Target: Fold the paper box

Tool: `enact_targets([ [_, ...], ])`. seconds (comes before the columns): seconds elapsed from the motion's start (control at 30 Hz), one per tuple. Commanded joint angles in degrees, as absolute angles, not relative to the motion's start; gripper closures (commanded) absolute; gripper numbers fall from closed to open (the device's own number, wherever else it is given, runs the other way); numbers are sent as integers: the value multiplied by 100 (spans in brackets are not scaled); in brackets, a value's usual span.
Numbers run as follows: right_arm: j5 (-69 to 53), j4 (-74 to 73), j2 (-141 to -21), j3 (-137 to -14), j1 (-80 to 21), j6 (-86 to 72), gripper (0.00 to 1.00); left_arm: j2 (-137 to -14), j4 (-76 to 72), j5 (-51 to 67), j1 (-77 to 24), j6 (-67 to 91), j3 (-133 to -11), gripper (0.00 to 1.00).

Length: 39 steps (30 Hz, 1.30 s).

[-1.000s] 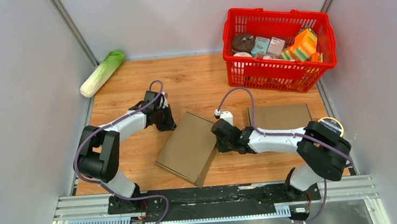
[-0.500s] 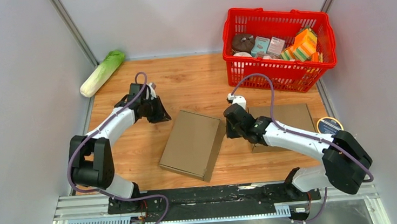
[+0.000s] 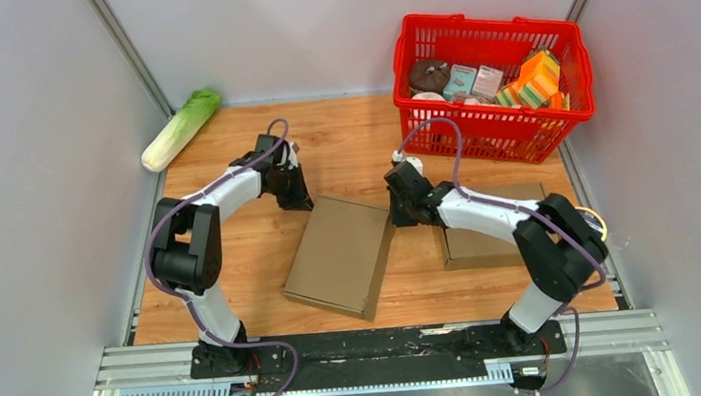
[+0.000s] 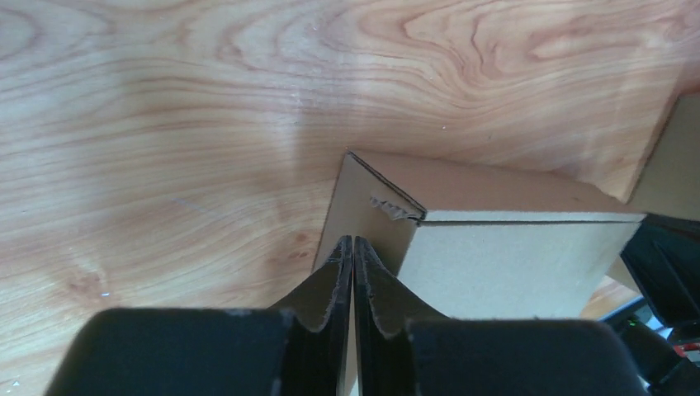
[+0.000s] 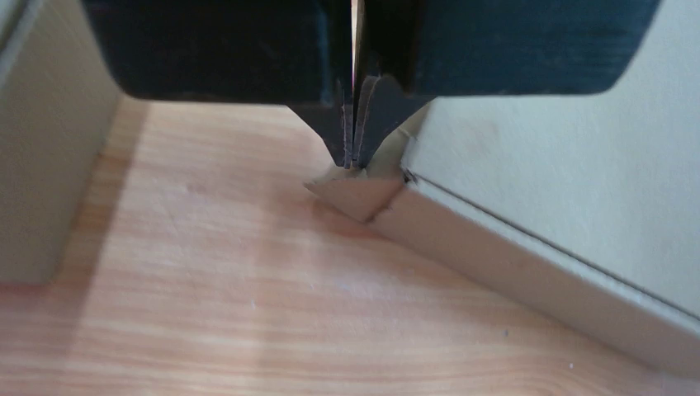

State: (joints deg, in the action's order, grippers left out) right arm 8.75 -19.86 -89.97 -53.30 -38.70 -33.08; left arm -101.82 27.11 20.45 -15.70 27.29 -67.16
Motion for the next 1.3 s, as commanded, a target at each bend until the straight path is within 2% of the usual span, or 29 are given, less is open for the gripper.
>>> enact_targets([
  [0.0, 266, -890, -9693, -6080, -3920, -3323, 100, -10318, 2655, 2241, -2055, 2751, -7022, 90],
  [0.07, 97, -678, -9975, -6240, -4043, -3270, 100, -10301, 2356, 2451, -2118, 2882, -6961, 91],
  [0.17, -27, -439, -9774, -5969, -4034, -3331, 100, -10266, 2469, 2348, -2101, 2831, -6961, 92],
  [0.37, 781, -1764, -9036, -5432, -3674, -2963, 100, -9889, 2716, 2022, -1644, 2655, -6777, 88],
  [0.5, 1063, -1872, -8719, -5116, -3674, -2751, 100, -9607, 2821, 1775, -1407, 2514, -6610, 86],
  [0.77, 1011, -1321, -9254, -5667, -3709, -2935, 100, -10027, 2707, 2127, -1520, 2593, -6898, 87],
  [0.87, 774, -917, -9790, -6116, -3867, -2909, 100, -10422, 2506, 2425, -1880, 2794, -7127, 89],
  [0.93, 90, -608, -10010, -6354, -3850, -3179, 100, -10573, 2243, 2767, -2030, 3074, -7180, 90],
  [1.0, -551, 24, -9837, -6041, -3762, -3461, 100, -10547, 2057, 2830, -2022, 3216, -7084, 91],
  [1.07, -633, 325, -9608, -5776, -3516, -3647, 100, -10381, 2187, 2682, -1925, 3068, -7092, 91],
  [1.13, -318, -216, -9370, -5739, -3323, -3438, 100, -10257, 2555, 2383, -1680, 2832, -7128, 91],
  [1.23, 771, -1824, -9159, -5941, -3313, -2770, 100, -9836, 2829, 2023, -1363, 2646, -6935, 81],
  [1.27, 939, -2376, -9089, -5907, -3322, -2568, 100, -9557, 2891, 1900, -1223, 2576, -6769, 75],
])
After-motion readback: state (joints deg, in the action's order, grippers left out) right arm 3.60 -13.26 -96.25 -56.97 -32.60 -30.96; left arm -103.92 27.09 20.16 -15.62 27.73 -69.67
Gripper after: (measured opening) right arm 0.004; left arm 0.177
